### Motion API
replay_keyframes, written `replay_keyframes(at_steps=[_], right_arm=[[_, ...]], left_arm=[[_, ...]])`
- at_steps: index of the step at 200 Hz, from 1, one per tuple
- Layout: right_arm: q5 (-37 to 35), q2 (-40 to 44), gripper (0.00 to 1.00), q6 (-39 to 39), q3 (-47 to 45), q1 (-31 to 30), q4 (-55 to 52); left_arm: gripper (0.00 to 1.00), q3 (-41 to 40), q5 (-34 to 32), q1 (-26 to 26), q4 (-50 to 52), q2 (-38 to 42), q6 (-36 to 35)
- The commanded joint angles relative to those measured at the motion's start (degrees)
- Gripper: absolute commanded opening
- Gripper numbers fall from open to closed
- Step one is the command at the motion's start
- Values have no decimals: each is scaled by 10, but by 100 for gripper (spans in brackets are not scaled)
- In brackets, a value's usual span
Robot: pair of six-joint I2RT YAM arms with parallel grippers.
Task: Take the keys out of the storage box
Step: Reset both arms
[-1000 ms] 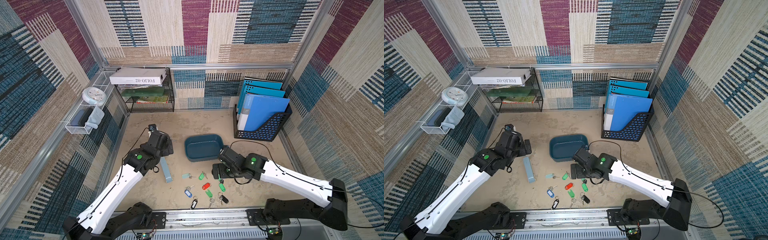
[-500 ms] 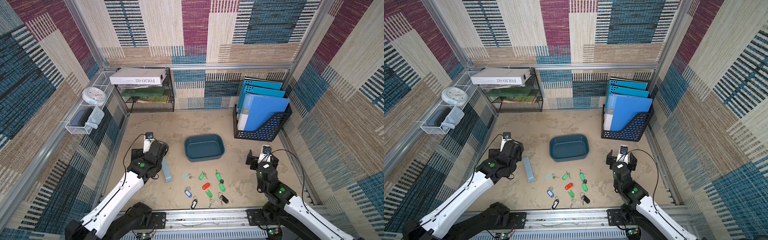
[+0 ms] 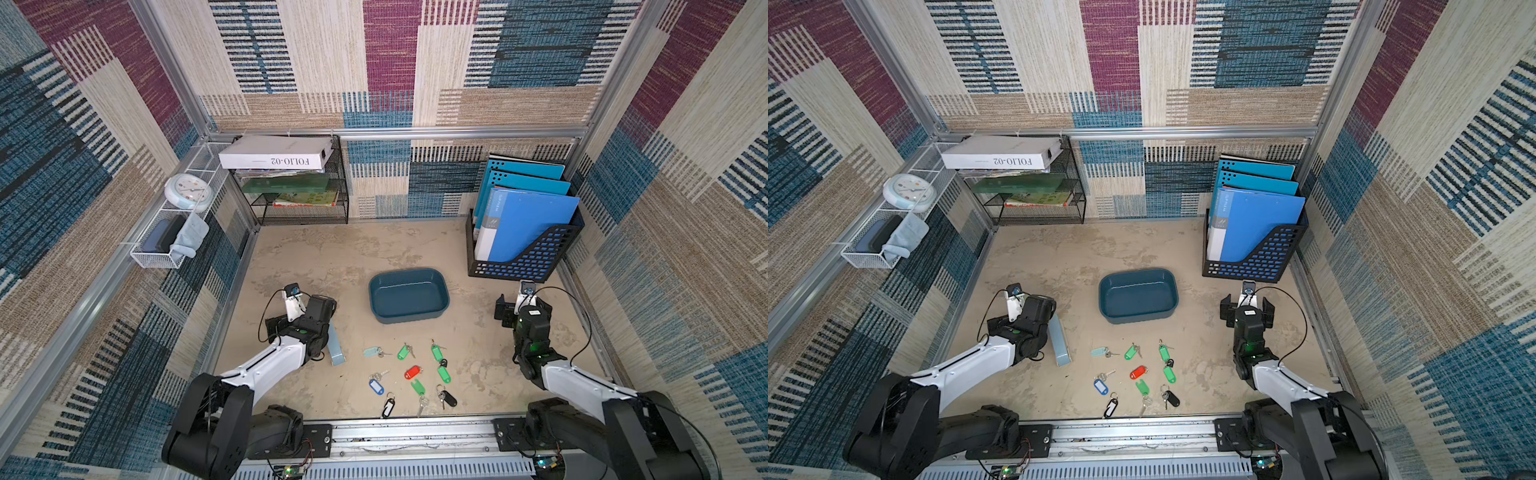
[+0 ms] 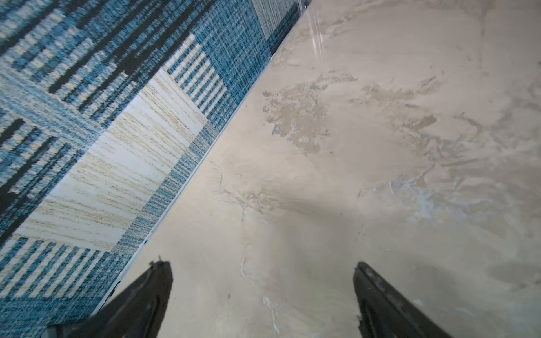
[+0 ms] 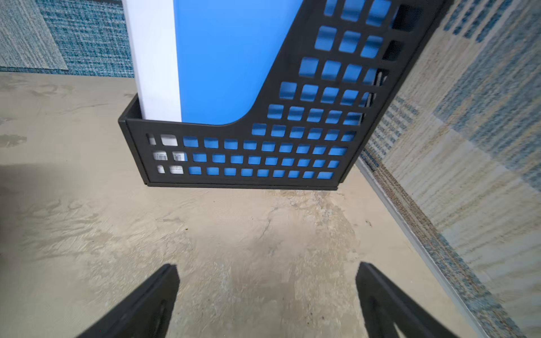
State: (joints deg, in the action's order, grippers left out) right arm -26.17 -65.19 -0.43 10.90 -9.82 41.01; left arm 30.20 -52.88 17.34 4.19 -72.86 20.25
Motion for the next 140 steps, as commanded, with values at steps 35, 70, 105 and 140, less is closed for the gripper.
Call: replay_keyframes(at_steps=[35,70,105,140], right_arm=[[134,-64,99,39,11,63,141],[201,-136,99,39,73,99,126],[272,-151,99,47,82,99,129],[286,-140,99,52,67,99,148]], left_arm=[[97,-57,215,-20,-304,-5,-194],[100,-52,310,-107,-351,-33,-173],[100,-88,357,-120,-484,-93,-195],[100,-53,398,-134,-455,-130,-200]])
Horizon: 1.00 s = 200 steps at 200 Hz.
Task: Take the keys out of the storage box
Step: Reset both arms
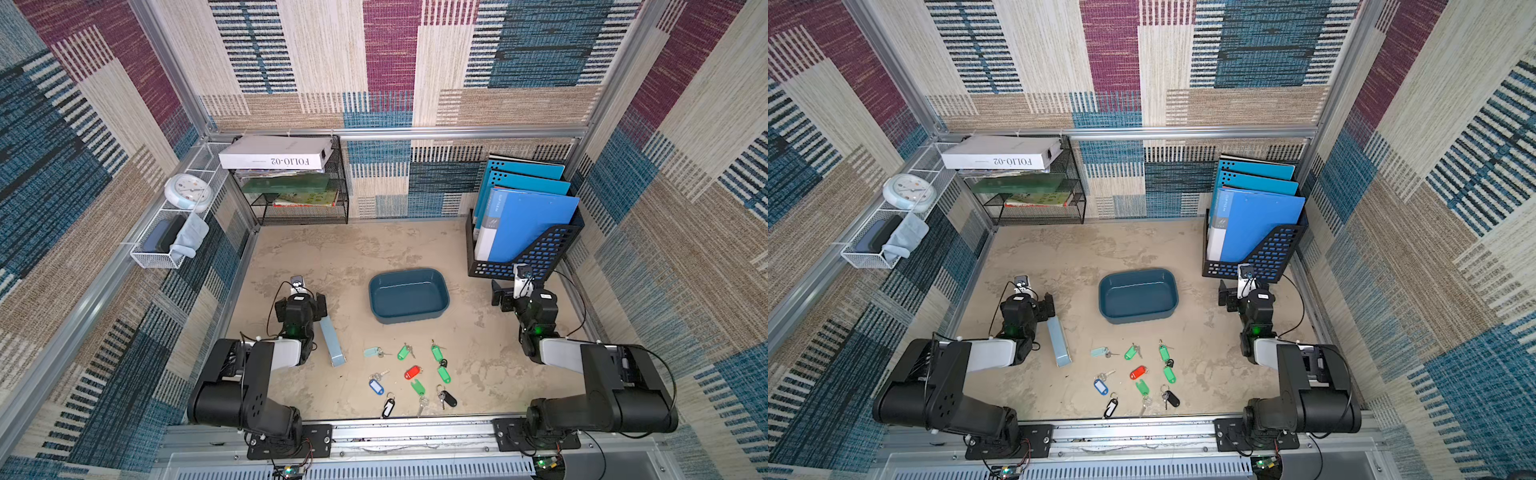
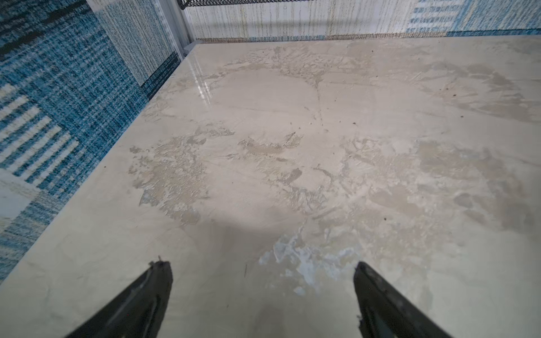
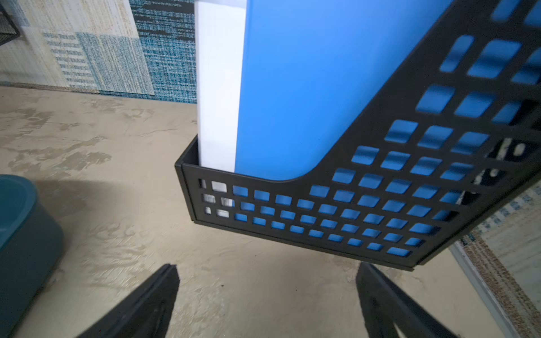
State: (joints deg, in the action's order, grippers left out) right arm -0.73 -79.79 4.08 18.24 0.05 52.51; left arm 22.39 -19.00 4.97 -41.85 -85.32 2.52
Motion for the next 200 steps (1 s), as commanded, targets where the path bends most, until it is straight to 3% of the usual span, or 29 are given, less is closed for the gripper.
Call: replay_keyframes(at_steps=[1,20,34,57,200], right_arm=[[32,6,99,7,-7,0,34],[33,4,99,5,-4,0,33],[38,-11,99,-4,-36,0,114],[20,-72,99,-11,-50,0,192],[-23,-71,99,-30,-33,3,157]], left_arm=[[100,26,59,-10,4,-8,-23],[99,77,83,-22,100,-21,-18],[99,57,101,-32,52,-18,-14],[99,62,101,-32,75,-16,-13],[99,66,100,-31,84,-16,-13]])
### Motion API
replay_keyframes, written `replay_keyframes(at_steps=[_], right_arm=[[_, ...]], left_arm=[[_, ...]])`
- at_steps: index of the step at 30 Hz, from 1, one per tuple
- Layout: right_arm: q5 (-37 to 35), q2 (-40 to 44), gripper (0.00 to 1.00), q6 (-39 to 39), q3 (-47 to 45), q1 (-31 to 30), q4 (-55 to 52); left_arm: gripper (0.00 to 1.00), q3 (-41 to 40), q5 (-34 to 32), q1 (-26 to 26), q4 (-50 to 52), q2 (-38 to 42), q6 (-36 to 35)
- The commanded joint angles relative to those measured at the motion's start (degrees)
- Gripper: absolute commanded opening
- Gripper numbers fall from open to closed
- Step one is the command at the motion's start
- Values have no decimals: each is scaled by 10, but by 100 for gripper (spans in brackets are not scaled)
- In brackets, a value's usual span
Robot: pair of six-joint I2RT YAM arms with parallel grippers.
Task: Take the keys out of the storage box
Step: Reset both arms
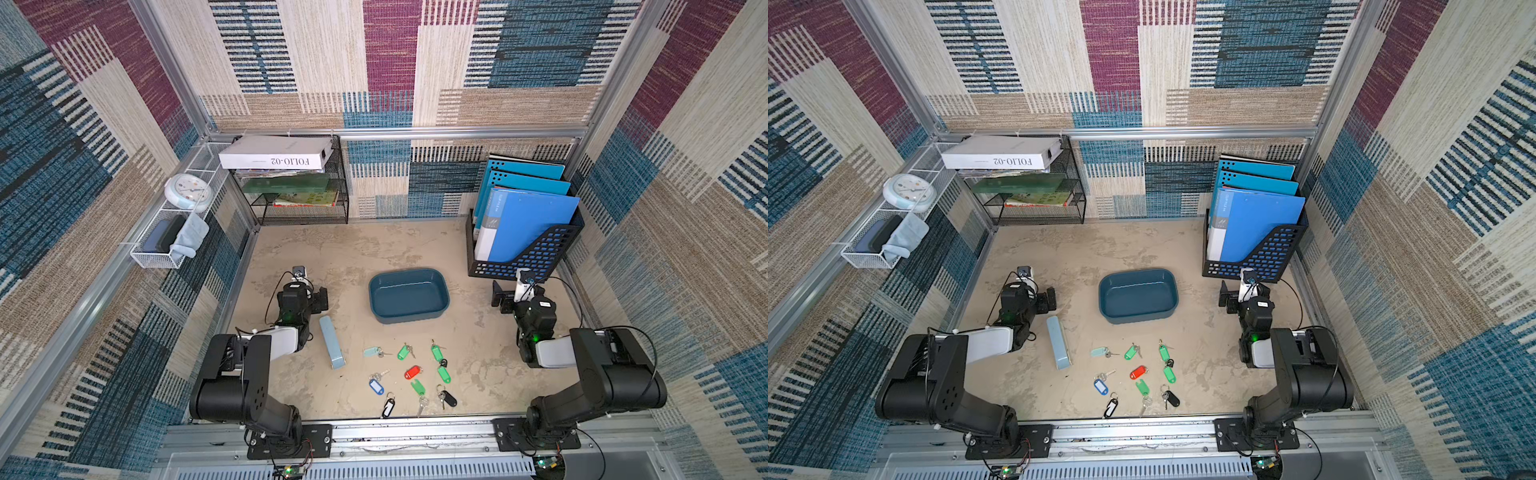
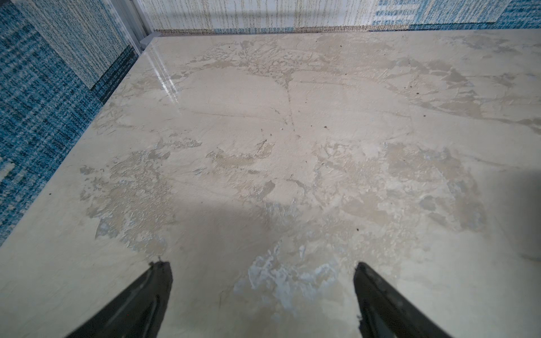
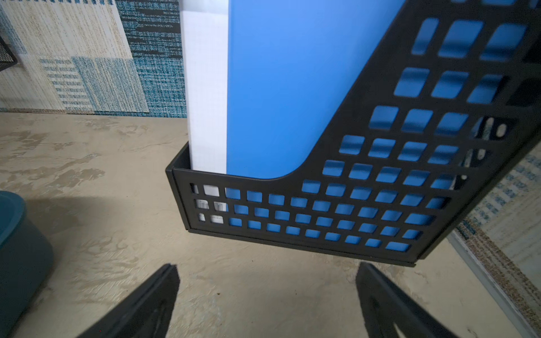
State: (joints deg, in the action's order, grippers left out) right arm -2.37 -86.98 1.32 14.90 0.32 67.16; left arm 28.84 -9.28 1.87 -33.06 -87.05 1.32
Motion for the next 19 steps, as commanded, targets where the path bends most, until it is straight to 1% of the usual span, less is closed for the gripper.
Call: replay_keyframes(at_steps=[1,13,17,19], right_arm=[[-6,1,99,-3,0,0,10],[-6,1,99,-3,0,0,10],[-6,1,99,-3,0,0,10],[-6,1,99,-4,0,0,10]], left_arm=[[99,2,2,0,-4,1,-1],[99,1,3,0,-5,0,-1],[99,-8,5,0,-39,-2,-4],[99,3,4,0,-2,1,-1]])
